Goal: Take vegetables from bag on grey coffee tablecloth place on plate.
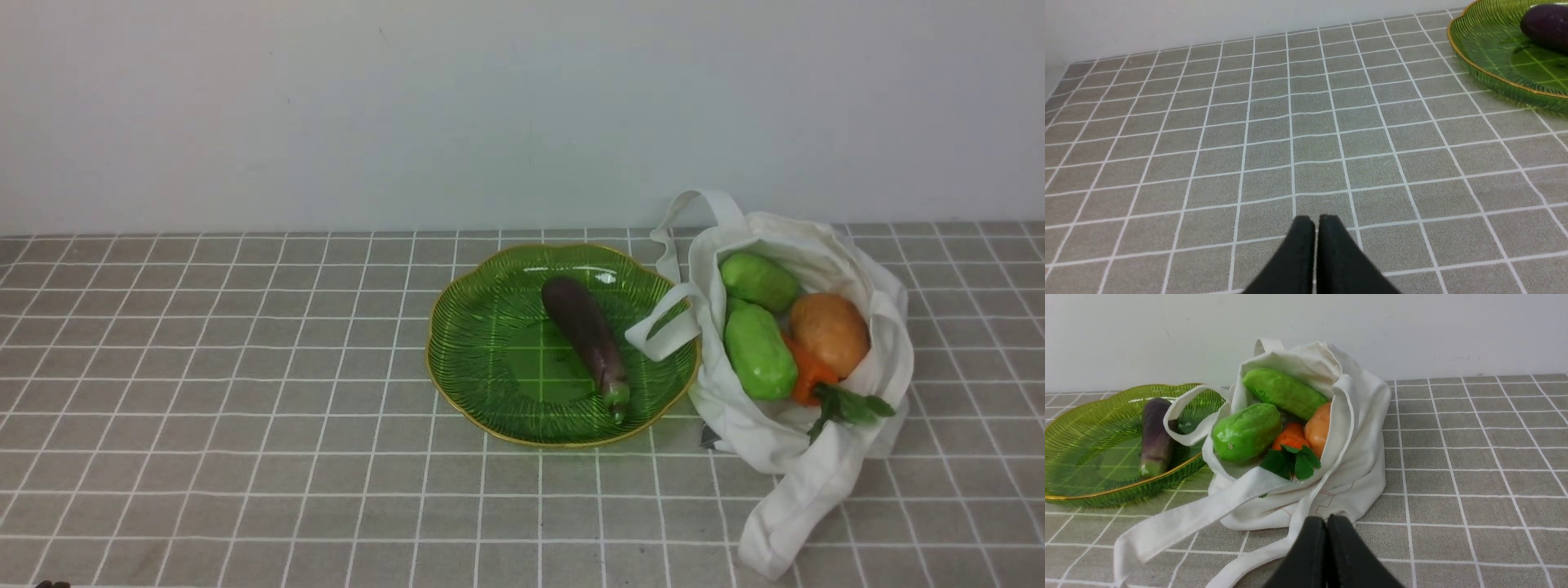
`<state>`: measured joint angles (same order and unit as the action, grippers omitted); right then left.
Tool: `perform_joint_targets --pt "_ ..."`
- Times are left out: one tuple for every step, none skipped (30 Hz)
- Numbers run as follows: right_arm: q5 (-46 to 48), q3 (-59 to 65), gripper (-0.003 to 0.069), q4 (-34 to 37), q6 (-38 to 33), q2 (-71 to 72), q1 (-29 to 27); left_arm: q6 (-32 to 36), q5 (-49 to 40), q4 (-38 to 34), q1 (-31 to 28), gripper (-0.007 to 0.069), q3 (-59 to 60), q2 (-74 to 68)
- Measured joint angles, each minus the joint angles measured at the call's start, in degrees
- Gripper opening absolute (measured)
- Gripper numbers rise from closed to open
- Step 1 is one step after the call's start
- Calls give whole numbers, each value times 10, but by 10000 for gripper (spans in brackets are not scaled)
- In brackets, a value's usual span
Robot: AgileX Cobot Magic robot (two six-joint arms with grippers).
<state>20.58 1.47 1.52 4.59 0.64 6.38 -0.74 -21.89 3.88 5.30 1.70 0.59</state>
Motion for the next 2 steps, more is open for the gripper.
perform_joint_targets --pt "0 0 -15 0 0 0 0 0 0 0 0 -5 0 0" --pt "0 0 -15 0 0 0 0 0 0 0 0 -5 0 0"
